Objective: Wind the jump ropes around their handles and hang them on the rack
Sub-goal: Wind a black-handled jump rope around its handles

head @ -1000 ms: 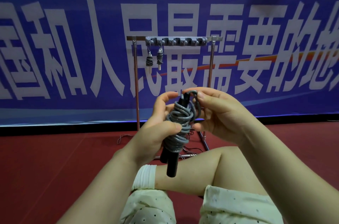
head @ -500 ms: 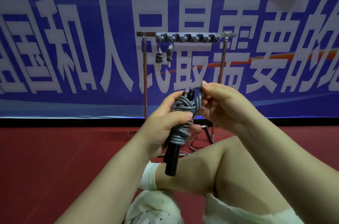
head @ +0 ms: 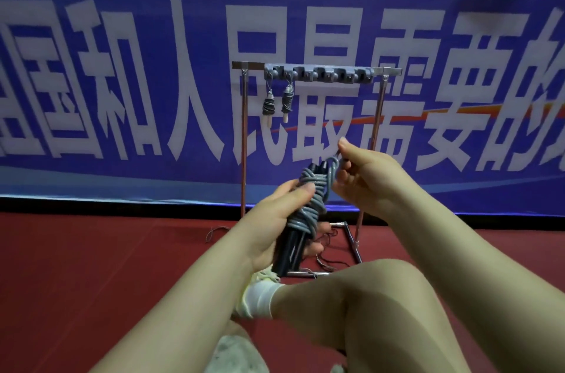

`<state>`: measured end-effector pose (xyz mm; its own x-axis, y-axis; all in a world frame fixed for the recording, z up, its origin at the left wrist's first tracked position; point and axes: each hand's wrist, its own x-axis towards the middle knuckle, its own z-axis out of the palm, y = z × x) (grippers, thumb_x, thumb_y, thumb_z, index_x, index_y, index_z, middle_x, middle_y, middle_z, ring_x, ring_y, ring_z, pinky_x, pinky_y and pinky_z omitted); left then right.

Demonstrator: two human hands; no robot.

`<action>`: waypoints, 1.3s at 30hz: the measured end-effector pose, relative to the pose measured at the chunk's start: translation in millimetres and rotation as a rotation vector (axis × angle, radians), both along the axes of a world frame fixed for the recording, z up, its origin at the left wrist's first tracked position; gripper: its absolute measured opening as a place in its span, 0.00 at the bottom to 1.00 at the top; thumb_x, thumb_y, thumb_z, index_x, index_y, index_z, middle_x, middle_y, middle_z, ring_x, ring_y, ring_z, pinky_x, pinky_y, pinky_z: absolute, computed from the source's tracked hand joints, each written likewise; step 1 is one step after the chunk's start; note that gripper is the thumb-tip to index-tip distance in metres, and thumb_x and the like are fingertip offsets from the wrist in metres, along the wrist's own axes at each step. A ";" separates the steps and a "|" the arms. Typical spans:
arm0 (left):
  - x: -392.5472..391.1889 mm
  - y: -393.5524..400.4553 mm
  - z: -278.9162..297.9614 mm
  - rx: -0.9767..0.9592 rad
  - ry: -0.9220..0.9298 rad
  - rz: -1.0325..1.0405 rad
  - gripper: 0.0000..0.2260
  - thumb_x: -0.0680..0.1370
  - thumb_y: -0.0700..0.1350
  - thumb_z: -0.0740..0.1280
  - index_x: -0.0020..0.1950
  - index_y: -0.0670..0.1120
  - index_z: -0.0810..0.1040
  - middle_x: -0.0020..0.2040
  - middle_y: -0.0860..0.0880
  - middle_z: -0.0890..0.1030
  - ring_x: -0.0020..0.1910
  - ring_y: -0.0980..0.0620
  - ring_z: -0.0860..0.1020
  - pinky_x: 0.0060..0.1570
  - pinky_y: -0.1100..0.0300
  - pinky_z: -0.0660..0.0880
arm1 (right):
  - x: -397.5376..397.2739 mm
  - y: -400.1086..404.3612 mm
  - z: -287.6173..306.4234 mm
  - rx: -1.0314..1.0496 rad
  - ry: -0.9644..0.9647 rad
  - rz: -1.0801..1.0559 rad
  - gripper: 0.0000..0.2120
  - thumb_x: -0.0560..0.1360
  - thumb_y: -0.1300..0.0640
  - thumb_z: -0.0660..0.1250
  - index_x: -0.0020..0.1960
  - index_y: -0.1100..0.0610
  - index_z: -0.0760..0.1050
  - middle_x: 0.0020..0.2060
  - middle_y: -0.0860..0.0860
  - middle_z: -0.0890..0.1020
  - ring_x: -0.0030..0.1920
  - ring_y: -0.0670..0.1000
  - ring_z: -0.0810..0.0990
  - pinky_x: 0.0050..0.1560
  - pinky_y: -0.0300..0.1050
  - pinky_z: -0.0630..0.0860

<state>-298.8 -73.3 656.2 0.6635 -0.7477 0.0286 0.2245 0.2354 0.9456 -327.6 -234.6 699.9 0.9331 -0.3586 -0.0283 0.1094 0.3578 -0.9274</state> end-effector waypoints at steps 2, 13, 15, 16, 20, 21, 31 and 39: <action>7.0 -4.0 -1.2 0.042 -0.019 0.024 0.14 0.75 0.46 0.67 0.60 0.46 0.73 0.42 0.44 0.79 0.36 0.48 0.80 0.35 0.52 0.79 | 5.3 -3.9 5.3 -0.025 -0.008 0.015 0.10 0.76 0.53 0.68 0.39 0.56 0.74 0.29 0.50 0.69 0.30 0.47 0.70 0.31 0.40 0.77; 146.2 -74.3 46.3 0.053 -0.068 0.273 0.08 0.79 0.43 0.64 0.56 0.42 0.74 0.41 0.43 0.79 0.36 0.48 0.80 0.31 0.54 0.79 | 118.2 -68.7 53.8 -0.188 -0.081 0.099 0.08 0.79 0.53 0.62 0.49 0.56 0.77 0.44 0.50 0.77 0.45 0.49 0.75 0.46 0.44 0.74; 187.4 -95.8 55.5 0.058 -0.064 0.328 0.09 0.79 0.44 0.65 0.55 0.40 0.76 0.40 0.44 0.80 0.35 0.48 0.79 0.33 0.55 0.78 | 160.6 -83.9 58.0 -0.225 -0.082 0.100 0.09 0.78 0.55 0.63 0.57 0.57 0.75 0.48 0.51 0.78 0.51 0.51 0.76 0.51 0.47 0.75; 210.3 -108.0 58.8 0.060 -0.056 0.353 0.10 0.78 0.44 0.65 0.56 0.40 0.77 0.40 0.44 0.81 0.36 0.48 0.79 0.36 0.55 0.77 | 182.5 -91.7 58.0 -0.246 -0.074 0.103 0.11 0.78 0.53 0.63 0.58 0.56 0.75 0.50 0.51 0.79 0.54 0.52 0.76 0.56 0.50 0.74; 296.5 -156.3 67.2 0.045 0.002 0.402 0.11 0.78 0.43 0.66 0.57 0.39 0.78 0.43 0.42 0.82 0.40 0.46 0.80 0.44 0.53 0.77 | 265.0 -117.8 52.1 -0.219 -0.037 0.176 0.26 0.78 0.38 0.54 0.61 0.56 0.75 0.60 0.53 0.78 0.62 0.52 0.74 0.59 0.53 0.72; 317.3 -167.9 69.0 0.042 0.021 0.406 0.11 0.77 0.44 0.66 0.56 0.39 0.79 0.43 0.42 0.82 0.40 0.46 0.80 0.44 0.54 0.76 | 285.9 -124.5 51.7 -0.180 -0.046 0.186 0.28 0.78 0.37 0.51 0.62 0.57 0.75 0.59 0.53 0.79 0.61 0.52 0.75 0.57 0.52 0.72; 470.3 -262.2 80.8 0.093 -0.166 0.547 0.09 0.74 0.48 0.71 0.51 0.47 0.81 0.46 0.43 0.84 0.46 0.43 0.83 0.52 0.45 0.79 | 427.5 -206.1 59.1 -0.161 -0.054 0.101 0.33 0.79 0.35 0.46 0.62 0.59 0.74 0.55 0.54 0.79 0.55 0.55 0.77 0.53 0.51 0.74; 518.1 -298.5 75.8 0.176 -0.162 0.612 0.20 0.70 0.55 0.73 0.55 0.43 0.79 0.44 0.45 0.84 0.43 0.45 0.83 0.52 0.48 0.79 | 471.7 -243.4 62.5 -0.150 0.004 0.095 0.35 0.78 0.34 0.48 0.57 0.63 0.78 0.54 0.57 0.81 0.54 0.58 0.79 0.49 0.53 0.77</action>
